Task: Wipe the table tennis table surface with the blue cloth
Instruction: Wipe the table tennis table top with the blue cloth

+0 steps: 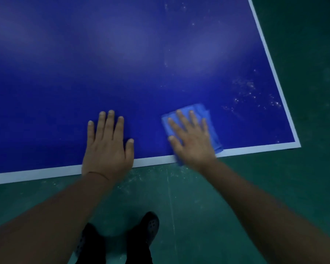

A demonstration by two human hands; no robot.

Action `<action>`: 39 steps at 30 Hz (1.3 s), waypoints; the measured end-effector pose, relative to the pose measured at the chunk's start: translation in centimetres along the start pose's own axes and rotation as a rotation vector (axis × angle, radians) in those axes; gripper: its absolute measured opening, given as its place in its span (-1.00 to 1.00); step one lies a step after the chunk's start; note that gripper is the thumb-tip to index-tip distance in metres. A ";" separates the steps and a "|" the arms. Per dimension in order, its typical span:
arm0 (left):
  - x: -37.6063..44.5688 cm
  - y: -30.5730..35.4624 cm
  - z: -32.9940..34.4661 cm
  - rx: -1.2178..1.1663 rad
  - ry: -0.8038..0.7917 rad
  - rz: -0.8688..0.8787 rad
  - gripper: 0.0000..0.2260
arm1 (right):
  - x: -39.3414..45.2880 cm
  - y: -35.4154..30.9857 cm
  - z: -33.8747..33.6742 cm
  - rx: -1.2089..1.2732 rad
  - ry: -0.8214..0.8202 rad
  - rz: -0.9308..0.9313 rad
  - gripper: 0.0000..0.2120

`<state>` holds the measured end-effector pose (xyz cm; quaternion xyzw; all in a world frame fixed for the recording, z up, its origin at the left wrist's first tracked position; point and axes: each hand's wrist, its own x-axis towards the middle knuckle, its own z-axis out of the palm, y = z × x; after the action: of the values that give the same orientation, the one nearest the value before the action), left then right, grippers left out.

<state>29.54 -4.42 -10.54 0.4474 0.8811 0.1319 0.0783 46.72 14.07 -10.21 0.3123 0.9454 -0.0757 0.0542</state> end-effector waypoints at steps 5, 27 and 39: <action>0.1 0.3 0.0 0.058 -0.025 -0.031 -0.37 | 0.3 14.4 -3.0 0.076 0.039 0.794 -0.44; 0.3 0.3 0.3 0.133 -0.080 -0.064 -0.39 | 0.7 3.8 -0.3 -0.039 0.053 -0.117 -0.47; 0.1 0.7 0.4 0.124 0.023 -0.061 -0.40 | 4.8 3.4 -0.8 -0.116 0.125 -0.343 -0.49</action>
<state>30.14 -3.84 -10.68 0.4226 0.9017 0.0796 0.0444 44.91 19.73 -10.54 0.1471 0.9891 -0.0096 -0.0006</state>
